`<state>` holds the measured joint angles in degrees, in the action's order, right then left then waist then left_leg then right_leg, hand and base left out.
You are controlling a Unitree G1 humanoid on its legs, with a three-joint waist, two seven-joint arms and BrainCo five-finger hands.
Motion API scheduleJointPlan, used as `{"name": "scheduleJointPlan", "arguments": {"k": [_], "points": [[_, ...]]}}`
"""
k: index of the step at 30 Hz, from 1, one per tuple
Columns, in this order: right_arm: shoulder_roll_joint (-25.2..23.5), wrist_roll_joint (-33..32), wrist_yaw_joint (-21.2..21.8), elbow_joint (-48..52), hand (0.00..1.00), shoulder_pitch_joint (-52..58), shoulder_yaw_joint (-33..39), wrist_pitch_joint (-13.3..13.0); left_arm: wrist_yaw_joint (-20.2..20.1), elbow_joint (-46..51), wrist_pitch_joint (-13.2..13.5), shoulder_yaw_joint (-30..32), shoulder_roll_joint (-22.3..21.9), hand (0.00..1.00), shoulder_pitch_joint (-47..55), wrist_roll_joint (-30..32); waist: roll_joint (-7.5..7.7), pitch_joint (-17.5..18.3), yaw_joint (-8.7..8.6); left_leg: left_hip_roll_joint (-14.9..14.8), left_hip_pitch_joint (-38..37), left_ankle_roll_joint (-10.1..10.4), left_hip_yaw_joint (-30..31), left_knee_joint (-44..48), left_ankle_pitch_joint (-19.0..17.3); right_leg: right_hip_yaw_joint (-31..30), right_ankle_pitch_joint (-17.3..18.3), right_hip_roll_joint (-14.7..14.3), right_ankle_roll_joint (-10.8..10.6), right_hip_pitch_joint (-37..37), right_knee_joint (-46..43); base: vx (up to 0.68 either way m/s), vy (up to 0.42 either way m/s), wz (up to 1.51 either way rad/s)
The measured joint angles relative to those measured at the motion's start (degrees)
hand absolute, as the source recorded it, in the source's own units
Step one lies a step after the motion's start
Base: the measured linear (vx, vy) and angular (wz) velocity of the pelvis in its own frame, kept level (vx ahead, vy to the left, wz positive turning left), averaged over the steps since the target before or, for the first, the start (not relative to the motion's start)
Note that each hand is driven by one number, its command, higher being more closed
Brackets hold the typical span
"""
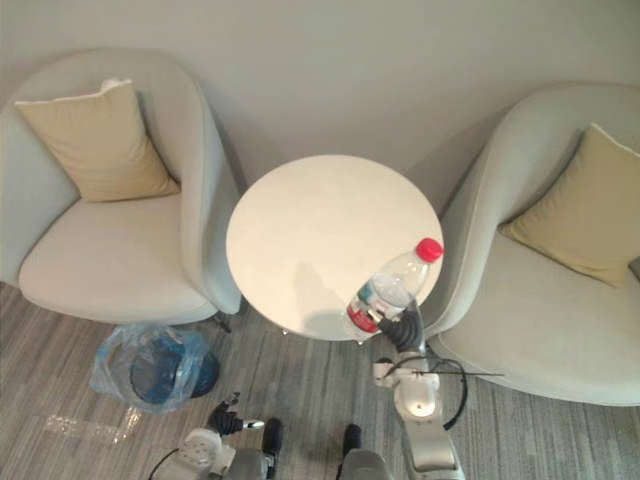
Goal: Gather rubbish on tea table into small bin, then transfer packed bag to large trash can.
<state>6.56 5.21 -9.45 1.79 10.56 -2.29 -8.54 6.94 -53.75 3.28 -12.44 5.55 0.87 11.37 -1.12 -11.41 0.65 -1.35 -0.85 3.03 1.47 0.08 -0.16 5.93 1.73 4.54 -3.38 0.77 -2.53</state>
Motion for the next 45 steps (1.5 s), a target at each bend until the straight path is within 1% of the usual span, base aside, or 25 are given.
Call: {"name": "scheduleJointPlan", "arguments": {"k": [6, 12, 17, 18, 20, 22, 23, 24, 25, 26, 27, 28, 29, 30, 31, 32, 33, 34, 36, 38, 39, 40, 41, 43, 45], "points": [[0.0, 2.0, 0.6, 0.0, 1.00, 4.4, 0.1, 0.1, -0.7, -1.2, -0.2, 0.0, 0.0, 0.00, 0.5, 0.9, -0.30, 1.7, -0.76, -0.5, -1.7, 0.2, -1.6, 0.1, -0.5, -1.6, -0.9, -0.5, 0.2, 1.4, 1.2, -0.04, -0.002, -0.18], [0.0, 5.1, 0.5, 0.0, 1.00, 5.8, 0.2, 0.1, -0.9, -2.0, -0.2, 0.0, 0.0, 0.00, 0.6, 0.9, -0.55, 2.4, -0.85, -1.2, -3.4, 0.6, -1.8, 0.2, -0.7, -1.8, -1.6, -1.2, 0.5, 3.5, 2.6, -0.03, -0.026, -0.03], [0.3, 6.2, 0.1, -0.5, 1.00, 5.2, 1.1, 0.1, -0.9, -2.0, 0.0, 0.0, -0.3, 0.00, 0.8, 0.9, -1.77, 2.4, -0.68, -1.3, -3.1, 0.9, -0.4, 1.1, -0.7, -0.5, -1.7, -1.4, 0.7, 4.6, 2.8, -0.02, -0.023, 0.14], [0.8, 6.5, -0.3, -0.7, 1.00, 4.5, 1.0, 0.1, -0.9, -2.0, 0.2, 0.1, -0.4, 0.00, 0.8, 0.9, -2.52, 1.8, -0.61, -1.3, -3.0, 1.0, -0.2, 1.5, -0.7, -0.3, -1.7, -1.4, 0.7, 4.8, 2.6, -0.03, -0.012, 0.06], [1.8, 7.4, -0.9, -2.3, 1.00, 1.2, 1.0, 0.1, -0.9, -1.5, 0.3, 0.0, -0.6, 0.00, 0.8, 0.9, -3.73, 1.4, -0.64, -1.6, 0.2, 1.6, -0.5, 4.8, -1.0, 0.0, -1.5, -1.5, 1.0, 2.4, 0.3, -0.10, -0.022, 0.06], [2.8, 7.8, -1.6, -4.4, 1.00, -1.9, 1.0, 0.1, -0.9, -1.0, 0.3, 0.1, -0.6, 0.00, 0.8, 0.9, -4.25, 1.3, -0.60, -1.7, 4.0, 2.4, -0.2, 7.7, -0.5, 0.6, -1.1, -1.6, 1.4, -0.7, -1.8, -0.11, -0.030, 0.26], [3.3, 7.9, -2.1, -6.4, 1.00, -4.1, 1.1, 0.3, -0.9, -0.6, 0.3, 0.0, -0.5, 0.00, 0.8, 0.9, -4.05, 1.3, -0.56, -1.3, 5.8, 5.3, 0.7, 6.8, 2.3, 1.8, -1.5, -1.0, 2.1, -2.0, -1.8, -0.16, -0.044, 0.56], [3.3, 7.9, -2.5, -7.6, 1.00, -5.7, 1.2, 0.4, -1.0, -0.3, 0.3, 0.1, -0.6, 0.00, 0.6, 0.9, -3.54, 1.0, -0.68, -1.5, 6.0, 4.8, -0.8, 7.1, 2.0, 4.6, -2.5, 0.5, 3.5, -3.0, -1.3, -0.17, -0.030, 0.56], [3.5, 7.9, -2.5, -7.7, 1.00, -6.3, 1.5, 0.7, -1.0, -0.3, 0.3, 0.3, -0.7, 0.00, 0.2, 0.9, -3.37, 0.4, -0.53, -2.1, 7.0, 2.8, -3.1, 12.5, -0.7, 5.2, -2.7, 0.7, 3.7, -3.1, -1.5, -0.22, -0.051, 0.54], [4.5, 7.9, -2.8, -7.8, 1.00, -6.7, 1.5, 1.0, -1.0, -0.3, 0.3, 0.0, -0.8, 0.00, 0.3, 1.3, -3.73, 0.6, -0.52, -4.2, 7.3, 0.3, -8.4, 23.8, -6.9, 6.7, -2.7, 1.0, 3.8, -3.1, -2.2, -0.22, -0.019, 0.54], [4.9, 7.9, -3.0, -7.7, 1.00, -6.9, 1.4, 1.0, -1.1, -0.5, 0.2, -0.1, -1.1, 0.00, 0.6, 2.2, -4.00, 0.8, -1.13, -5.9, 4.9, 0.8, -11.8, 27.3, -9.5, 8.3, -2.8, 1.4, 3.9, -3.1, -2.5, -0.20, -0.002, 0.60], [5.0, 8.1, -3.0, -7.7, 1.00, -6.9, 1.6, 1.0, -1.1, -0.5, 0.2, 0.0, -1.3, 0.00, 0.7, 2.4, -4.07, 0.9, -1.39, -6.3, 3.7, 1.2, -12.8, 27.2, -10.0, 9.1, -2.9, 1.7, 3.9, -3.1, -2.7, -0.16, 0.106, 0.93], [5.3, 8.3, -3.5, -7.7, 1.00, -6.9, 2.8, 1.0, -1.0, -0.5, 0.2, -0.5, -1.7, 0.00, 0.7, 3.0, -4.15, 1.0, -2.70, -7.1, 1.3, 2.4, -14.0, 25.6, -11.1, 12.0, -3.1, 2.9, 3.6, -4.1, -3.5, -0.17, 0.165, 1.26], [5.3, 8.3, -4.2, -7.7, 1.00, -7.0, 4.2, 1.2, -1.0, -0.5, 0.1, -1.7, -2.2, 0.00, 0.5, 3.7, -4.57, 1.2, -3.87, -7.3, -0.6, 3.7, -14.4, 20.3, -12.1, 14.5, -4.0, 3.6, 2.9, -5.3, -3.7, -0.19, 0.190, 1.27], [5.3, 8.3, -4.3, -7.7, 1.00, -7.1, 4.5, 1.2, -1.0, -0.5, 0.1, -2.2, -2.3, 0.00, 0.3, 3.8, -4.93, 1.4, -4.03, -7.4, -1.2, 4.1, -14.4, 17.8, -12.3, 15.2, -4.3, 3.7, 2.7, -5.8, -3.7, -0.22, 0.220, 1.17], [4.8, 8.4, -4.8, -8.5, 1.00, -7.4, 5.7, 1.5, -1.1, -0.6, 0.0, -3.0, -2.3, 0.00, -0.2, 4.2, -4.62, 1.0, -4.18, -6.2, -2.3, 4.0, -14.9, 10.0, -11.9, 16.4, -5.7, 4.0, 1.6, -7.1, -3.3, -0.22, 0.200, 0.73], [3.3, 8.4, -5.0, -10.6, 1.00, -8.1, 5.1, 1.9, -1.1, -0.2, -0.1, -2.7, -1.6, 0.00, 0.1, 3.8, -2.42, 0.4, -3.43, -4.4, -2.7, 3.3, -14.8, 8.3, -10.1, 16.3, -6.8, 5.5, 1.0, -6.9, -2.8, -0.23, 0.179, 0.63], [2.6, 8.4, -5.0, -11.6, 1.00, -8.1, 4.6, 2.0, -0.9, 0.0, -0.2, -2.3, -1.4, 0.00, 0.1, 3.7, -1.62, 0.4, -3.02, -3.6, -2.9, 2.8, -14.6, 8.2, -9.7, 16.2, -7.0, 6.3, 0.7, -6.7, -2.8, -0.21, 0.133, 0.16], [1.6, 8.5, -4.9, -13.0, 1.00, -8.2, 1.6, 2.5, -0.6, 0.2, -0.2, -2.0, -1.2, 0.00, 0.8, 3.7, -1.20, 0.7, -2.35, -2.1, -3.2, 1.9, -14.6, 8.3, -9.9, 14.8, -7.3, 7.7, 0.0, -6.4, -3.5, -0.22, 0.110, -0.07], [0.2, 8.5, -4.7, -13.2, 1.00, -8.2, 0.8, 2.5, -0.5, 0.2, -0.2, -0.9, -0.9, 0.00, 1.2, 3.8, -1.46, 0.7, -2.51, -1.0, -3.2, 1.0, -13.8, 8.3, -10.4, 13.7, -6.2, 8.7, -0.7, -6.8, -4.8, -0.14, 0.059, 0.17], [-0.5, 8.5, -4.6, -14.3, 1.00, -7.9, 1.0, 2.6, -0.5, 0.1, -0.2, 0.2, -0.9, 0.00, 1.7, 3.6, -1.54, 0.5, -3.65, -0.6, -3.1, 0.7, -12.1, 8.3, -10.3, 10.5, -3.7, 8.2, -1.6, -6.9, -6.7, -0.09, -0.013, 0.52], [-0.5, 8.5, -4.5, -14.5, 1.00, -7.5, 1.2, 2.6, -0.4, 0.1, -0.2, 0.3, -0.8, 0.00, 1.8, 3.6, -1.36, 0.3, -3.85, -0.5, -3.1, 0.7, -11.3, 8.3, -10.3, 8.8, -2.6, 7.8, -2.0, -6.9, -7.5, -0.05, -0.080, 0.98], [-0.5, 8.5, -4.4, -14.7, 1.00, -5.3, 2.3, 3.0, -0.4, 0.0, -0.2, 0.8, -0.9, 0.00, 2.0, 3.4, -1.14, 0.2, -4.06, -0.1, -3.1, 0.6, -8.4, 8.3, -10.2, 2.1, 1.2, 5.5, -3.0, -7.0, -10.0, -0.01, -0.097, 0.95], [-0.3, 8.5, -4.2, -14.7, 1.00, -3.9, 3.1, 3.2, -0.4, -0.1, -0.2, 1.8, -0.9, 0.00, 2.1, 3.1, -0.83, 0.1, -4.26, 0.2, -2.8, 0.4, -6.1, 8.3, -10.1, -1.7, 3.9, 3.9, -3.4, -7.0, -12.0, 0.02, -0.092, 0.90], [-0.3, 8.5, -4.1, -14.6, 1.00, -2.0, 4.4, 3.3, -0.4, -0.5, -0.3, 2.5, -0.9, 0.00, 2.2, 3.1, -0.45, 0.8, -4.62, 1.3, 0.0, 0.5, -0.8, 8.3, -8.6, -7.0, 8.4, 1.4, -3.9, -8.7, -15.6, 0.07, -0.118, 1.06]]}}
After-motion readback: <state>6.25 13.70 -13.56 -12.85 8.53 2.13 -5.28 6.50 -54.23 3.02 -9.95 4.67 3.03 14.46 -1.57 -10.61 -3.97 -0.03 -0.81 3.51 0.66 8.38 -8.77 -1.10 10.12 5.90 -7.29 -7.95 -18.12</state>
